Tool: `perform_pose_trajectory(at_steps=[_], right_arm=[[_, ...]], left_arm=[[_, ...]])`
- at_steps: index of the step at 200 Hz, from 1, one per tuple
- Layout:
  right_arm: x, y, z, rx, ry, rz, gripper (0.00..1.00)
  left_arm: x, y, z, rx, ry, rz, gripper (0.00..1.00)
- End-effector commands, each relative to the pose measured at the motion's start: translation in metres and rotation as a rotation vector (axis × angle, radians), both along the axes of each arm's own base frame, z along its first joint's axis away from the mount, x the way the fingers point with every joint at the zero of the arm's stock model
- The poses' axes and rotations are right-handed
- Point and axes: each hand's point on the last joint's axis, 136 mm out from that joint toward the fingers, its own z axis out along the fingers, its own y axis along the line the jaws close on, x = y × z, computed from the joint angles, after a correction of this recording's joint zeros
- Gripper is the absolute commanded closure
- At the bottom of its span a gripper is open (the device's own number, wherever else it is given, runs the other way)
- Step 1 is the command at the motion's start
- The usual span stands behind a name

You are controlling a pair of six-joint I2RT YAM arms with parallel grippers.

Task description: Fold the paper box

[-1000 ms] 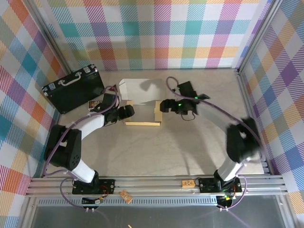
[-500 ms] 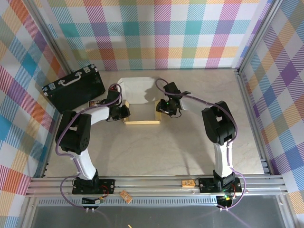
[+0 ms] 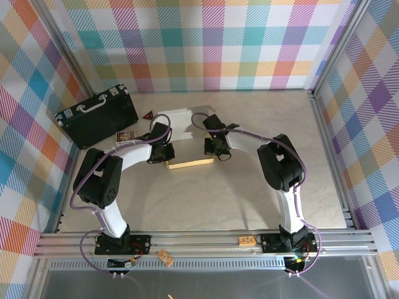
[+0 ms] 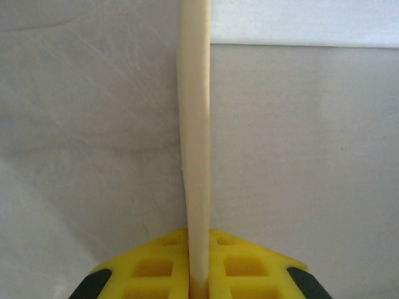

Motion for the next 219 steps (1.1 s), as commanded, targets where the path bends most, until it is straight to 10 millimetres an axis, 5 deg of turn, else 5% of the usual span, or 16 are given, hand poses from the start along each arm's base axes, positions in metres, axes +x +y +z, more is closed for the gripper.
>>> perform_pose_trajectory(at_steps=[1,31,62,99,128,166,198,219], right_arm=[[-0.023,-0.043,-0.020,-0.262,0.051,0.001,1.00],[-0.040,-0.069,-0.019,-0.381,0.070,0.009,1.00],[-0.053,-0.068,-0.017,-0.317,0.055,0.031,0.54],[-0.044,-0.037,0.023,-0.094,-0.068,0.104,0.38],[-0.040,-0.023,0.043,-0.008,-0.142,0.147,0.38],[-0.050,-0.003,0.043,0.148,-0.171,0.207,0.38],[-0.036,-0.032,0.023,-0.030,-0.150,0.072,0.45],[-0.022,-0.025,0.015,-0.039,-0.161,0.067,0.53]], left_arm=[[-0.023,0.006,0.003,0.077,0.052,-0.001,0.89],[-0.037,-0.004,0.006,0.075,0.054,-0.012,0.88],[-0.048,-0.013,0.005,0.022,0.073,-0.034,0.87],[-0.055,-0.012,0.002,0.018,0.087,-0.038,0.85],[-0.055,-0.013,0.002,0.014,0.091,-0.040,0.84],[-0.056,-0.013,0.000,0.016,0.097,-0.038,0.81],[-0.058,-0.017,-0.002,-0.003,0.103,-0.046,0.78],[-0.059,-0.018,-0.001,-0.012,0.098,-0.047,0.77]])
